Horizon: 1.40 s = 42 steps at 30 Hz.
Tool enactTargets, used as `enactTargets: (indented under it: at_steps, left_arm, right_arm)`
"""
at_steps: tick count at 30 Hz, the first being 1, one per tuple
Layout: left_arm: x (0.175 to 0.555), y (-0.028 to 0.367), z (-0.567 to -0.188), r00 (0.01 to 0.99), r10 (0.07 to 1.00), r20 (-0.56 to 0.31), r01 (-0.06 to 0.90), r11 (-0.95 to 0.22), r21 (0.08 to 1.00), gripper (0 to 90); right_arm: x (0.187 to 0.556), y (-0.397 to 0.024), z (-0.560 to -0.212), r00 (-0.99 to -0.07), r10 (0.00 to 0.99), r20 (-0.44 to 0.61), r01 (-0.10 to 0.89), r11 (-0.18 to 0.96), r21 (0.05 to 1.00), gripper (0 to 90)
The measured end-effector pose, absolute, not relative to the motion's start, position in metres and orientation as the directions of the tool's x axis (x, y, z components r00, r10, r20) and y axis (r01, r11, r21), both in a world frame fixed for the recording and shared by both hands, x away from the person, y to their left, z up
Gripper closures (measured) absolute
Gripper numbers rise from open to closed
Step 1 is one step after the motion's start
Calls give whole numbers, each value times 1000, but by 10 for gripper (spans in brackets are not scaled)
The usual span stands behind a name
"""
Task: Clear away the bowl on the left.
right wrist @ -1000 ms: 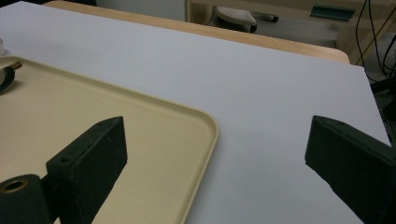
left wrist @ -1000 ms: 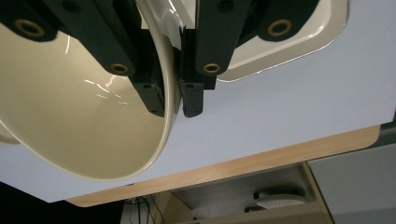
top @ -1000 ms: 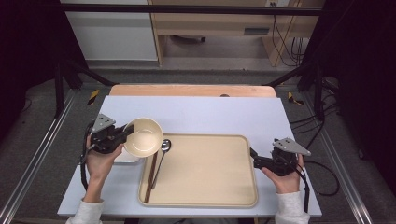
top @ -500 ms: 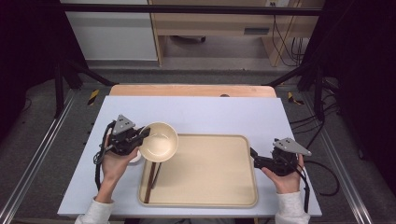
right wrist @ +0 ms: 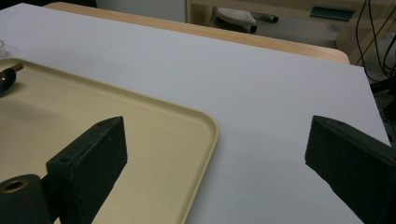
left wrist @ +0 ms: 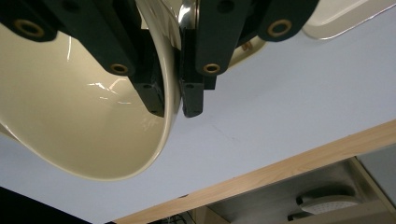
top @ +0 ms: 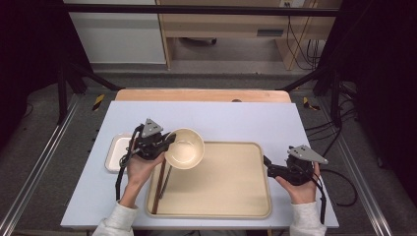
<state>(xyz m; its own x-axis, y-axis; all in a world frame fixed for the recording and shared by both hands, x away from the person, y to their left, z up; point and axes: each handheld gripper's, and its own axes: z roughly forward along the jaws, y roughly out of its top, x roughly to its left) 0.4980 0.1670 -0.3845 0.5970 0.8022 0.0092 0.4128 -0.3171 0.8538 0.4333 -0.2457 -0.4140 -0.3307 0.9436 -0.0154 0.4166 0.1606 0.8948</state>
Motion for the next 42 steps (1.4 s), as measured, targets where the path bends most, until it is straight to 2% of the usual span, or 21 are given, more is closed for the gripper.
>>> enactTargets:
  at_steps: [12,29,42]
  left_arm:
    - [520,138,-408,607,794,-7,462,-346,817,822]
    - [542,133,-437,593,802,-69,525,-320,789,820]
    - [549,135,-447,566,824,-16,554,-366,748,815]
  right_arm:
    - [434,-246,-414,-336,942,-14,416,162,895,60]
    - [434,-246,-415,-338,941,-11,420,161,893,60]
    - [434,-244,-415,-340,940,-14,419,165,893,60]
